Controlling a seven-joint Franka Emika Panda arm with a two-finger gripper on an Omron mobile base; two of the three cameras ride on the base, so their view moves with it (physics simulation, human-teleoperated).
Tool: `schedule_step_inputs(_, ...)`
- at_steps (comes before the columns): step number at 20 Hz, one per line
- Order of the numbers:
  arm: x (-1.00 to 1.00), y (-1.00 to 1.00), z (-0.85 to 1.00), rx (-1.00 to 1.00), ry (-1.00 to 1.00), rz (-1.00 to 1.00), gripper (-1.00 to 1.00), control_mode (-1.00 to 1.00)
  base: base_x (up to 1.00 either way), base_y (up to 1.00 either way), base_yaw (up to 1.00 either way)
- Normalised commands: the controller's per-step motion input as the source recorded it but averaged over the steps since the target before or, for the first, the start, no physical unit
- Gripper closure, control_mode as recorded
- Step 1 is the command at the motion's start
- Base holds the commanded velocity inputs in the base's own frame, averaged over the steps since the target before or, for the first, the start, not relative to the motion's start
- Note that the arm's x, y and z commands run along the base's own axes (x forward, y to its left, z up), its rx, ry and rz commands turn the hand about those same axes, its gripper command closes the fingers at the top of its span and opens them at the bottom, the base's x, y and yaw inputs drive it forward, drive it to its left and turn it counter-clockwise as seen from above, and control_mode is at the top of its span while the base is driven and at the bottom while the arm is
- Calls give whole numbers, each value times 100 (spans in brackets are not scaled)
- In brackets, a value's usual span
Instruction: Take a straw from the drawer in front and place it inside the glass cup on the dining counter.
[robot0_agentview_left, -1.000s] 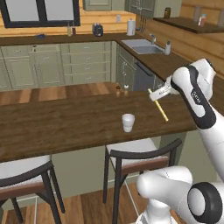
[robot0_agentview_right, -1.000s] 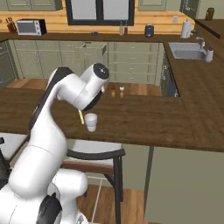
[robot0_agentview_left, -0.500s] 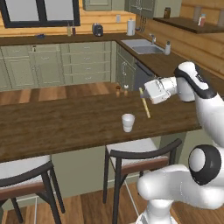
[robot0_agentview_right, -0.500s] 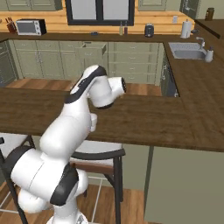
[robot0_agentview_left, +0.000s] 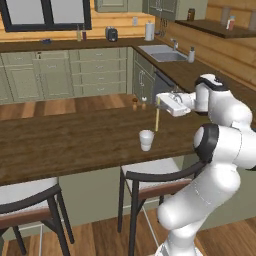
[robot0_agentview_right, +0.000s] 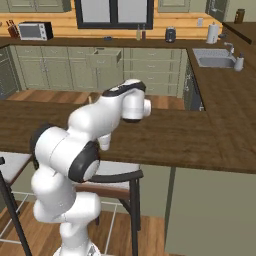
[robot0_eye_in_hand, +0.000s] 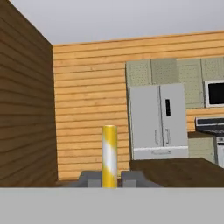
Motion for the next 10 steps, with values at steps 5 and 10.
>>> schedule_step_inputs(5,33,0,-31,10,0,12,100,-100,0,0,0)
schedule_step_inputs(10,29,0,-21,0,0,1,100,-100,0,0,0)
